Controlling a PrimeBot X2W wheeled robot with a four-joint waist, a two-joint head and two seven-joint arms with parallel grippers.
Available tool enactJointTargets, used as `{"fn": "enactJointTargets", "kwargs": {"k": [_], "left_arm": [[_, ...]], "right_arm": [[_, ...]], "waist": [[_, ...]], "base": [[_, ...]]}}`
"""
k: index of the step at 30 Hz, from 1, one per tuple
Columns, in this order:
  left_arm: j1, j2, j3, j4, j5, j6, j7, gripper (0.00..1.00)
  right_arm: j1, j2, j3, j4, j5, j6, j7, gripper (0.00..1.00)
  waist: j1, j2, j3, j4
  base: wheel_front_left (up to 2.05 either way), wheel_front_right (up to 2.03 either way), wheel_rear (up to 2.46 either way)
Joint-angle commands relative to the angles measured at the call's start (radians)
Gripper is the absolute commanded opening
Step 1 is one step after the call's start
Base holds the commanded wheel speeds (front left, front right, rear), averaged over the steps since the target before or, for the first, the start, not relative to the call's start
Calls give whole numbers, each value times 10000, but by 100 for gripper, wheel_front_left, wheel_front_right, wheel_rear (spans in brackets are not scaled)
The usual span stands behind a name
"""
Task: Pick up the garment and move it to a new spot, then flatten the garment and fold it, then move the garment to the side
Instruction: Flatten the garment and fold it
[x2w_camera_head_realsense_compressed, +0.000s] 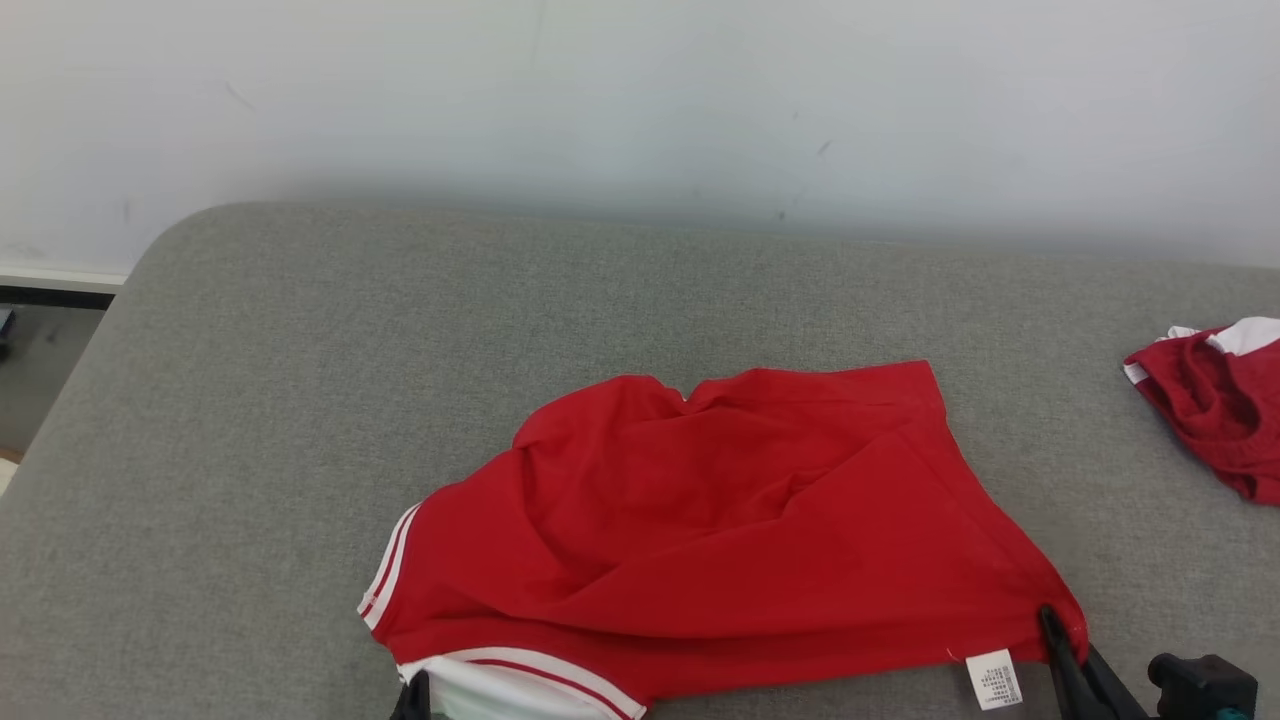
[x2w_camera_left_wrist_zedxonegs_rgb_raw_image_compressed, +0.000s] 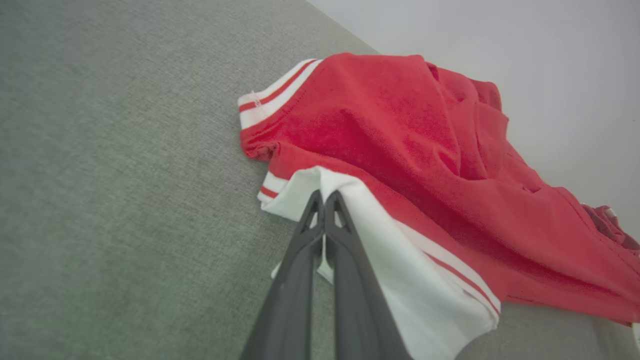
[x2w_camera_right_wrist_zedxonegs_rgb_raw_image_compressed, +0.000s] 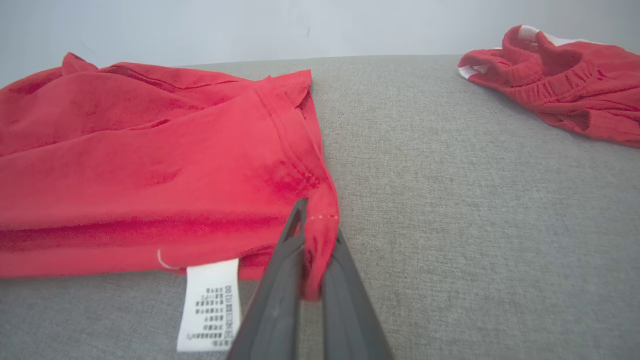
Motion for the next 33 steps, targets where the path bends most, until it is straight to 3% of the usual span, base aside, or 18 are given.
{"fn": "enactJointTargets", "kwargs": {"k": [1,5,12,14,15,16,17,18,19,20,33], "left_arm": [[112,12,160,-291,196,-68,-19,0],[27,137,539,-1061,474,-45,-21,0],[201,253,571,-876,599,0,-22,0],[252,222,488,-645,568,-5,-24,0],[264,207,429,-509,610,0,-24,0],[319,184,345,-305,607,5,12,0],[384,164,284,-26,518,9,107,0],[393,148,220,192,514,-3,100,10],[360,140,194,340,562,-6,76,45],[368,129,164,481,584,-2,49,100],[163,21,28,1646,471,-41,-13,100]], "right_arm": [[145,-79,-87,-317,121,-20,47,0],[424,-354,103,-1429,422,-20,642,0],[614,-351,282,-1519,493,-20,1156,0],[614,-319,345,-1314,370,-20,1109,38],[585,-293,368,-1164,263,-20,1059,77],[574,-285,405,-950,183,-20,1049,100],[556,-254,438,-788,125,-20,1038,100],[532,-225,456,-663,80,-20,988,100],[514,-194,464,-555,57,-20,935,100],[512,-182,468,-446,52,-20,900,100],[369,-170,247,190,-332,-20,735,100]], "waist": [[-2,-1,-20,-46],[-2,-1,-65,-279],[-2,-1,-169,-451],[-2,-1,-172,-476],[-2,-1,-174,-490],[-2,-1,-183,-496],[-2,-1,-191,-495],[-2,-1,-203,-489],[-2,-1,-207,-488],[-2,-1,-212,-490],[-2,-1,-184,-493]], "base": [[0,0,0],[0,0,0],[0,0,0],[0,0,0],[0,0,0],[0,0,0],[0,0,0],[0,0,0],[0,0,0],[0,0,0],[0,0,0]]}}
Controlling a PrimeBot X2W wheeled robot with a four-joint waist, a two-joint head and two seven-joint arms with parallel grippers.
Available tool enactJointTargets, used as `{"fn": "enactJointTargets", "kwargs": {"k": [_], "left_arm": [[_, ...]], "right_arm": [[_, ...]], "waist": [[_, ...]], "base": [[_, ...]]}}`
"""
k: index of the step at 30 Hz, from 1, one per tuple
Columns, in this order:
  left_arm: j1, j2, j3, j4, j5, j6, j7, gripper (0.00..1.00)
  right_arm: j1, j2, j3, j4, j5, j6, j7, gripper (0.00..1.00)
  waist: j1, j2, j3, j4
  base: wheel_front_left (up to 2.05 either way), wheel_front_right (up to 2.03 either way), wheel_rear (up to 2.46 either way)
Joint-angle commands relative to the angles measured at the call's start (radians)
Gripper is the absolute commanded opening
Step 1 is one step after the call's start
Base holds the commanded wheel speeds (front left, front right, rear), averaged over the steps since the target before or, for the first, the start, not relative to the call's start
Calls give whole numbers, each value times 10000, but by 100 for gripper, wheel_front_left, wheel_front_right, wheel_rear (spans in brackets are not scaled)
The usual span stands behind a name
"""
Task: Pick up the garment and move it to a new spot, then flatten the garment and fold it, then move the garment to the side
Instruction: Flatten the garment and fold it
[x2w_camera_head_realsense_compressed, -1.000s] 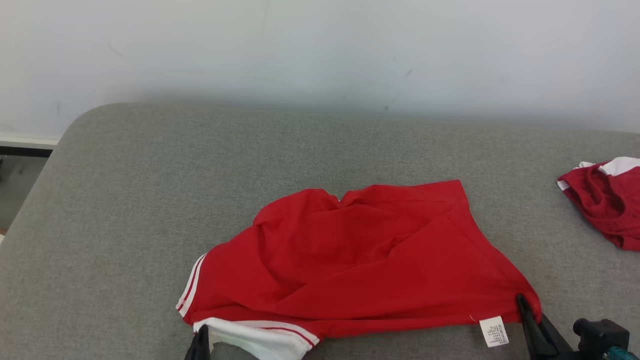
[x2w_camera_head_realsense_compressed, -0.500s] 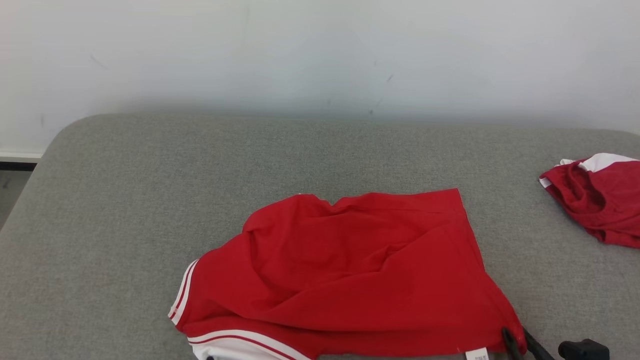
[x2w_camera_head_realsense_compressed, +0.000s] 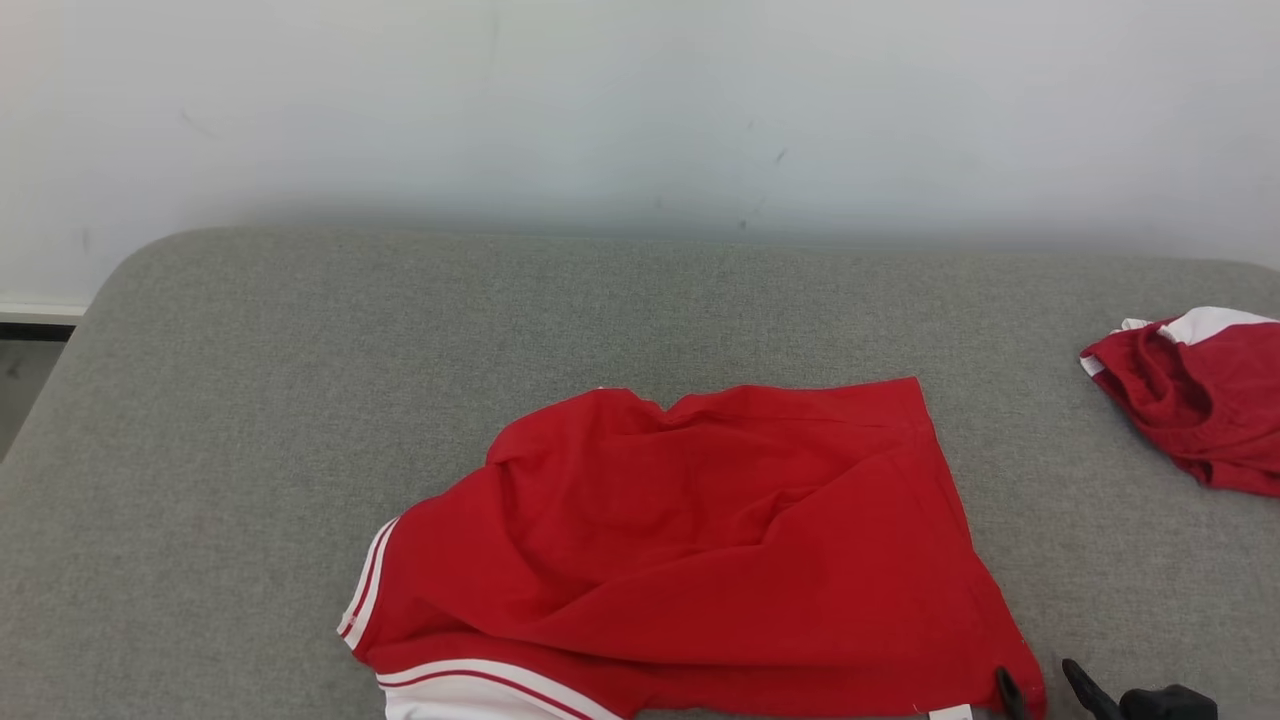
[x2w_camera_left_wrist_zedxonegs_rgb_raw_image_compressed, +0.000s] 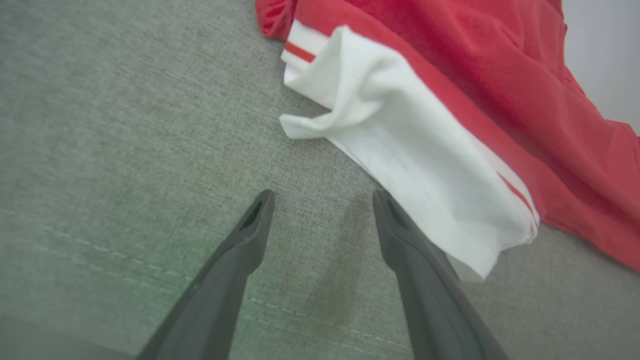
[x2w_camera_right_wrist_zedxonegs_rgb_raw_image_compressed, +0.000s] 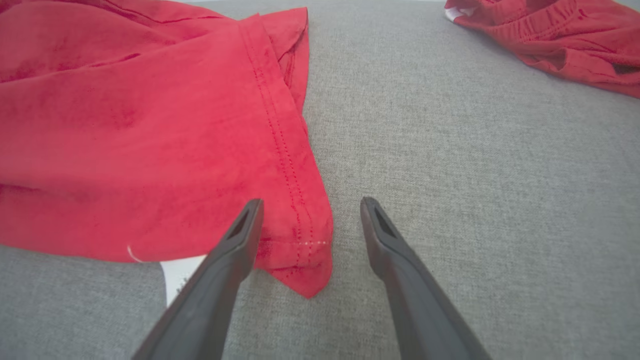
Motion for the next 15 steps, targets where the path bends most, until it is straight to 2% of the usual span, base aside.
{"fn": "enactJointTargets", "kwargs": {"k": [1,4,6,7,8,9,10,11,12,13,14,15], "left_arm": [[-146,11,28,98,-14,13,-13,100],[-313,6,23,358,-64,-50,-15,100],[-416,4,-30,530,-138,-84,-16,100],[-495,-1,-65,600,-165,-124,-17,100],[-572,-2,-92,651,-226,-160,-17,100],[-626,-4,-125,685,-308,-170,-17,100],[-669,-8,-177,729,-402,-186,-18,100],[-691,-13,-319,844,-547,-229,-9,92],[-747,-25,-444,903,-547,-263,11,49],[-830,-35,-487,882,-516,-295,12,33],[-862,-45,-516,878,-609,-321,12,0],[-862,-44,-557,892,-688,-291,8,0]], "right_arm": [[-45,72,-17,85,-26,-20,15,100],[-115,123,34,299,-36,-20,165,98],[-99,172,63,411,11,-20,227,93],[-102,190,61,440,25,-20,235,86],[-109,212,69,479,48,-20,253,71],[-129,218,79,517,56,-20,252,38],[-154,216,86,548,62,-20,243,20],[-183,219,97,572,68,-20,229,0],[-195,224,100,598,84,-20,209,0],[-199,226,100,622,97,-20,175,0],[-183,221,99,626,102,-20,135,0],[-161,219,95,633,90,-20,62,0]], "waist": [[0,0,-5,14],[0,0,-21,57],[0,0,-39,82],[0,0,-46,86],[0,0,-44,81],[0,0,-37,75],[0,0,-31,72],[0,0,-27,64],[0,0,-29,66],[0,0,-31,70],[0,0,-34,72],[0,0,-42,74]], "base": [[0,0,0],[0,0,0],[0,0,0],[0,0,0],[0,0,0],[0,0,0],[0,0,0],[0,0,0],[0,0,0],[0,0,0],[0,0,0],[0,0,0]]}}
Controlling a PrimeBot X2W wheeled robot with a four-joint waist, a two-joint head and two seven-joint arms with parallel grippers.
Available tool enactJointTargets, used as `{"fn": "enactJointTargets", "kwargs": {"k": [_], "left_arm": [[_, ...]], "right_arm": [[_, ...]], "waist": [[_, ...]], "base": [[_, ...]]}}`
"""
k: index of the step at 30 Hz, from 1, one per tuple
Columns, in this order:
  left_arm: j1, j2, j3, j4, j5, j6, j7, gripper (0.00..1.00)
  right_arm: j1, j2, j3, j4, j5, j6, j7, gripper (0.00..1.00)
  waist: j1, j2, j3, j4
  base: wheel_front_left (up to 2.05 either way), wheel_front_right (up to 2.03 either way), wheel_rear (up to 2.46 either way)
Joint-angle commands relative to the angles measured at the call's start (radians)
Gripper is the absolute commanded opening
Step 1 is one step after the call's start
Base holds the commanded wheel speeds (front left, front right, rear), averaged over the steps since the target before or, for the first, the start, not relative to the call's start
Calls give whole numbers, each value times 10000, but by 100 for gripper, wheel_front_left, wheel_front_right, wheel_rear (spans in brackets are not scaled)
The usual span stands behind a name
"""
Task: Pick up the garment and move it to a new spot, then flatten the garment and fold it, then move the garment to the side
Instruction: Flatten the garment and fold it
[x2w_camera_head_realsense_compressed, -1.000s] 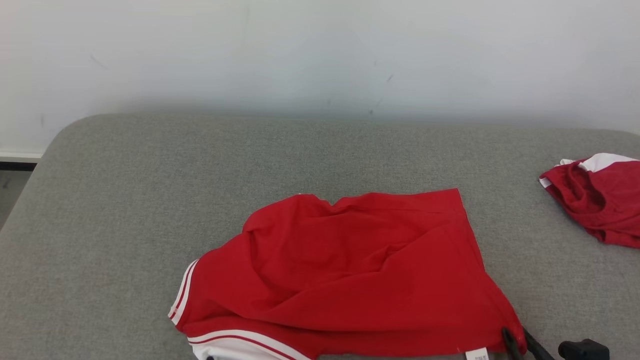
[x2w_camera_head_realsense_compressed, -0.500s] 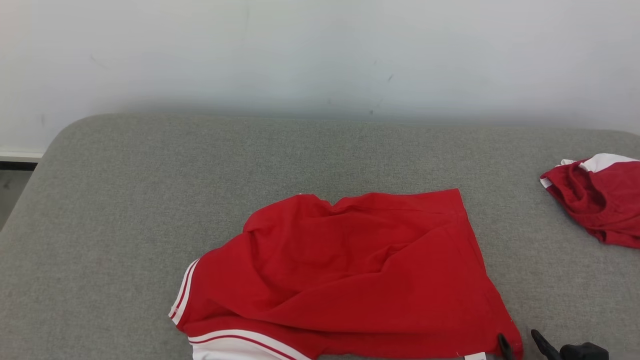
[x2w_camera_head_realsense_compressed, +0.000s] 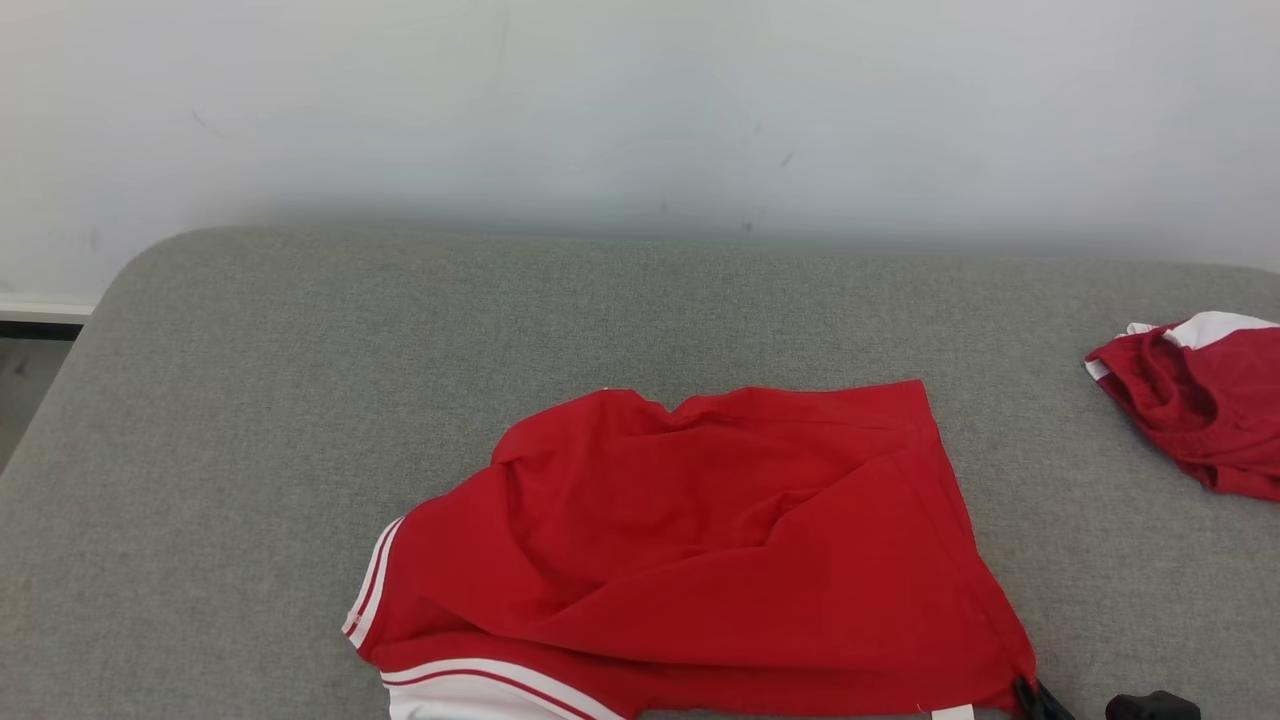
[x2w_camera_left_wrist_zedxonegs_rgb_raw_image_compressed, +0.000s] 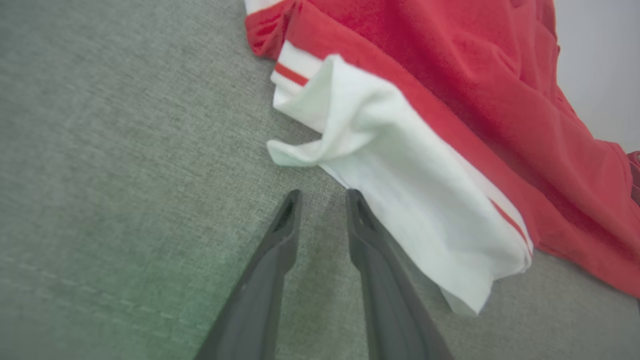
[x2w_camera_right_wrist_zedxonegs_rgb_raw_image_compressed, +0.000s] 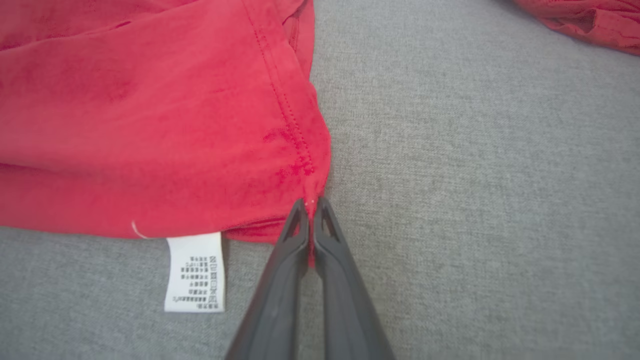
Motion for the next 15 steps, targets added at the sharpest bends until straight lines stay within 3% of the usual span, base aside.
{"fn": "enactJointTargets", "kwargs": {"k": [1,7,8,9,10,11,12,15], "left_arm": [[-109,-50,-79,-12,-77,-55,41,0],[344,-36,155,-325,350,-85,18,0],[381,-26,215,-405,463,-80,18,0],[435,-2,288,-527,579,-44,17,0],[483,32,345,-655,775,11,17,27],[553,62,416,-814,973,66,17,69],[644,80,483,-995,1119,81,17,100],[796,138,613,-1432,1630,145,17,100]], "right_arm": [[-6,6,-20,51,69,-20,-175,0],[102,-7,-132,79,91,-20,-437,0],[112,0,-150,71,89,-20,-473,22],[120,7,-153,49,83,-20,-511,53],[138,15,-154,32,89,-20,-557,100],[156,19,-162,15,103,-20,-582,100],[164,15,-169,-1,101,-20,-601,100],[171,21,-183,-136,62,-20,-662,100]], "waist": [[0,0,-14,-1],[0,0,2,21],[0,0,-2,29],[0,0,-10,35],[0,0,-18,38],[0,0,-29,44],[0,0,-38,50],[0,0,-52,54]], "base": [[0,0,0],[0,0,0],[0,0,0],[0,0,0],[0,0,0],[0,0,0],[0,0,0],[0,0,0]]}}
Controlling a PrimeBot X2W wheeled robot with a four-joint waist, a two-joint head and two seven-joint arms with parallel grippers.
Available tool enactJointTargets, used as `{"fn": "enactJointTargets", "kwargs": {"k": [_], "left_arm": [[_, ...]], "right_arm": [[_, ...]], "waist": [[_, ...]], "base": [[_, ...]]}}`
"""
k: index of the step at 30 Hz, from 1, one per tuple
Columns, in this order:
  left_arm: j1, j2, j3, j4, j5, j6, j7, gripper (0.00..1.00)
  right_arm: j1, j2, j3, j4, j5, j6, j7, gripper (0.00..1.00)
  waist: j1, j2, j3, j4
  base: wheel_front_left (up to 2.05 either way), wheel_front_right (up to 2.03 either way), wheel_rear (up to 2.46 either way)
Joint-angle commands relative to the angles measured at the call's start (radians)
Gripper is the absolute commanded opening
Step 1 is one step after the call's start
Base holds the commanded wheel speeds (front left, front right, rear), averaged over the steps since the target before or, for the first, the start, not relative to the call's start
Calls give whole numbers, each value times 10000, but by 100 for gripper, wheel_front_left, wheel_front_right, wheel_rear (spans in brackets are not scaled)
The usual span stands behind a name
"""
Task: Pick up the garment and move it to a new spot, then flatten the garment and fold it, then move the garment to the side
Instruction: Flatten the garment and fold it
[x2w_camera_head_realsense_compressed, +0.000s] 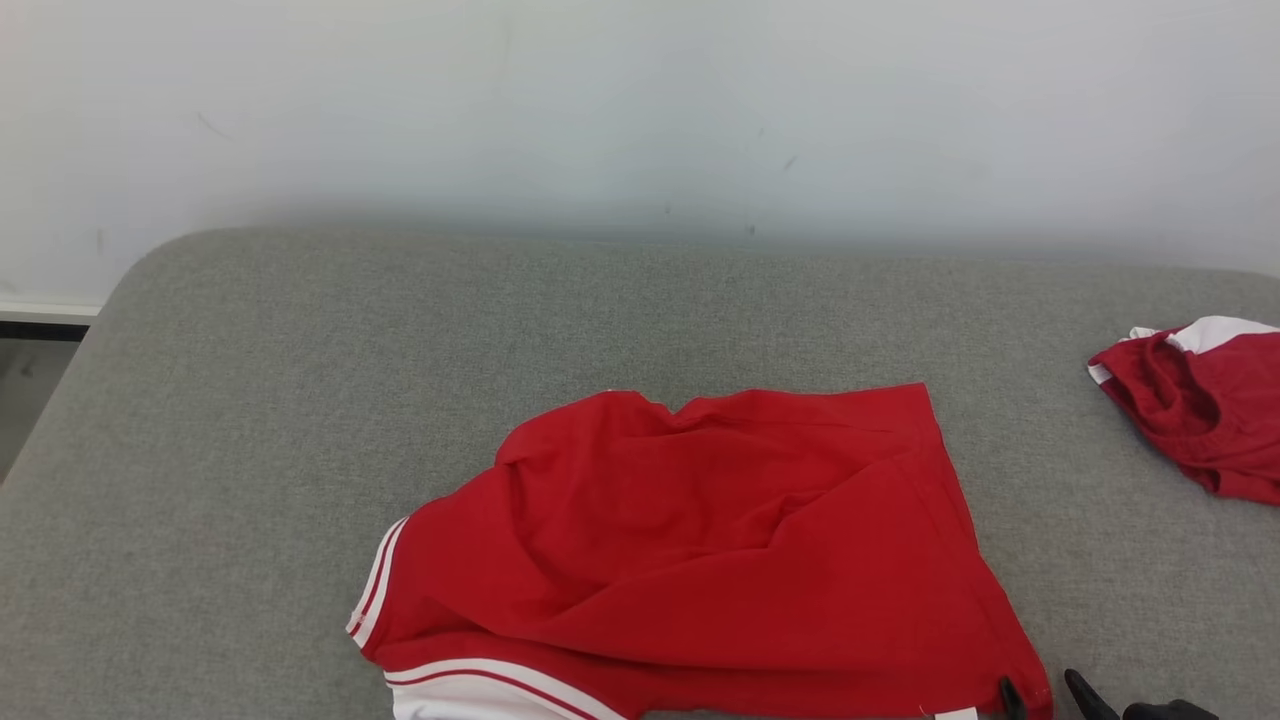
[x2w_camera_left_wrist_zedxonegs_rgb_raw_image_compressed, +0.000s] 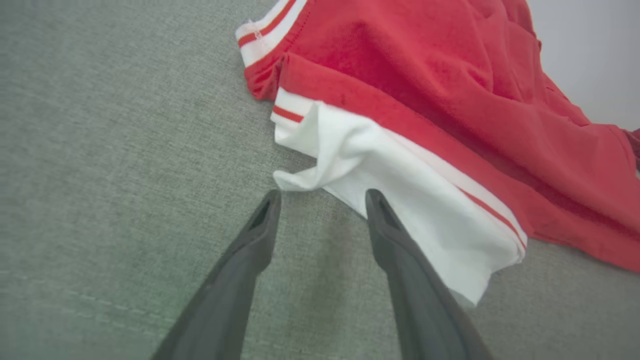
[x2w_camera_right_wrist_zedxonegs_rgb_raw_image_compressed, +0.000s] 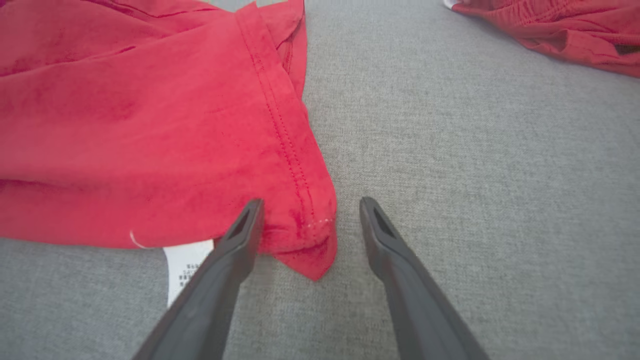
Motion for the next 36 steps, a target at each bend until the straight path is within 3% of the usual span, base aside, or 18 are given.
{"fn": "enactJointTargets", "kwargs": {"k": [1,12,13,14,15,16,17,18,23,30,34,35,36], "left_arm": [[135,65,61,-219,347,56,-21,100],[-253,169,381,-75,885,78,-22,100],[-285,189,375,-28,955,58,-22,100],[-317,193,376,36,982,46,-22,100],[-368,190,382,101,1002,13,-22,100],[-434,178,384,161,981,-20,-22,83],[-501,166,381,210,971,-38,-22,32],[-540,145,359,310,929,-52,-22,0],[-642,95,377,525,631,-151,-22,0],[321,238,547,-465,382,-194,-22,0],[852,328,348,-1031,148,-205,126,0],[887,352,269,-1021,148,-207,224,0],[905,365,188,-993,159,-207,326,0]], "right_arm": [[51,40,-35,-101,-6,-20,-69,100],[113,64,98,-182,-13,-20,113,100],[113,66,112,-178,-5,-20,145,91],[105,65,120,-183,14,-20,151,72],[94,69,130,-184,36,-20,159,46],[70,79,139,-164,53,-20,166,29],[39,90,167,-139,56,-20,187,0],[5,107,193,-115,59,-20,207,0],[-53,65,279,-81,116,-20,102,0],[443,-75,-169,-1030,517,-20,-323,0],[854,-91,-364,-1438,789,-20,247,0],[834,-113,-338,-1441,716,-20,357,2],[827,-151,-305,-1435,581,-20,420,30]], "waist": [[0,0,-11,-3],[0,0,-80,-212],[0,0,-82,-232],[0,0,-82,-248],[0,0,-82,-260],[0,0,-86,-268],[0,0,-89,-273],[0,0,-93,-274],[0,0,-117,-237],[0,0,-116,-218],[0,0,-38,-159],[0,0,-37,-157],[0,0,-31,-160]], "base": [[0,0,0],[0,0,0],[0,0,0],[0,0,0],[0,0,0],[0,0,0],[0,0,0],[0,0,0],[0,0,0],[0,0,0],[0,0,0],[0,0,0],[0,0,0]]}}
